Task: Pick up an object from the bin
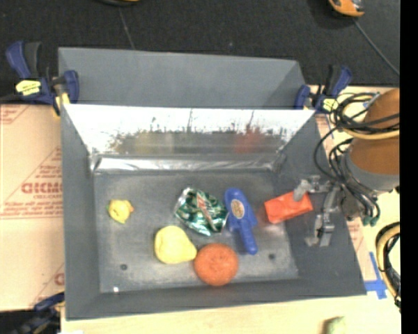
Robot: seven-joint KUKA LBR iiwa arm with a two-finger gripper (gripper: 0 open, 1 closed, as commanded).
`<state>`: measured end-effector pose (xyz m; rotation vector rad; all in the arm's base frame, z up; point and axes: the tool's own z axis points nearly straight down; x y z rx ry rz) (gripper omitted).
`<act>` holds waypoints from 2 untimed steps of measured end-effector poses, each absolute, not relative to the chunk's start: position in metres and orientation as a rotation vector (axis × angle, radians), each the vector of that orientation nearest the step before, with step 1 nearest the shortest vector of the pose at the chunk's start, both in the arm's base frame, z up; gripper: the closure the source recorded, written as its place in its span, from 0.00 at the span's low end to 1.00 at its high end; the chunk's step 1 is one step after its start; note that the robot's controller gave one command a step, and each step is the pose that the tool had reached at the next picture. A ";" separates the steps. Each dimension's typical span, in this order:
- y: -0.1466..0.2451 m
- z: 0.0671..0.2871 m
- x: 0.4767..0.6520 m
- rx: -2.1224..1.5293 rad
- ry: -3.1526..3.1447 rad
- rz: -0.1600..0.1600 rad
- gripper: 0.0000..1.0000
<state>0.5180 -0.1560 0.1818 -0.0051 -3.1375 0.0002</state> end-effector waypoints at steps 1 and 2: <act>-0.155 0.185 0.520 0.002 -3.145 0.003 0.00; -0.074 0.132 0.528 0.176 -3.141 0.003 0.00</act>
Offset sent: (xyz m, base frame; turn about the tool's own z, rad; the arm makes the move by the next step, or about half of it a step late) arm 0.0190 0.1811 -0.1118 -0.2490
